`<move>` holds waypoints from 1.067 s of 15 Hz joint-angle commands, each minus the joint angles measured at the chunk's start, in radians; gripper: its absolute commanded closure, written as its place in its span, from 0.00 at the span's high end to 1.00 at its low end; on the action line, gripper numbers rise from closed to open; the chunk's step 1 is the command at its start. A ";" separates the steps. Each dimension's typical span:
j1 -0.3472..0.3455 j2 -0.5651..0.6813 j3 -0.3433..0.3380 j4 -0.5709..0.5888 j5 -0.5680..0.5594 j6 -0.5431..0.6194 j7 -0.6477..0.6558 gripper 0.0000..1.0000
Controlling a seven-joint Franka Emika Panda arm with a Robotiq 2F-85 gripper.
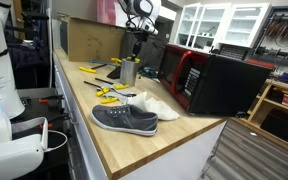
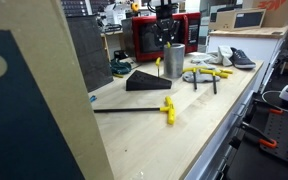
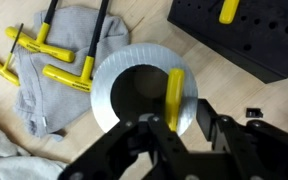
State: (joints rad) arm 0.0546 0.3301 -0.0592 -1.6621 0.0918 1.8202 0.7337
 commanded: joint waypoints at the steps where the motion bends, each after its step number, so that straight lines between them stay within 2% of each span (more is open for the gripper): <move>1: 0.005 -0.039 0.002 -0.024 -0.014 -0.022 0.013 0.08; 2: 0.007 -0.043 0.003 -0.027 -0.014 -0.020 0.009 0.02; 3: 0.009 -0.045 0.003 -0.028 -0.019 -0.016 0.007 0.06; 5: 0.010 -0.057 0.006 -0.035 -0.028 -0.016 0.000 0.00; 6: 0.012 -0.063 0.006 -0.036 -0.034 -0.011 -0.001 0.04; 10: 0.027 -0.122 0.019 -0.042 -0.071 0.003 -0.017 0.04; 16: 0.033 -0.202 0.061 -0.059 -0.029 0.086 -0.013 0.04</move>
State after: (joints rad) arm 0.0854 0.1921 -0.0150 -1.6724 0.0426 1.8518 0.7275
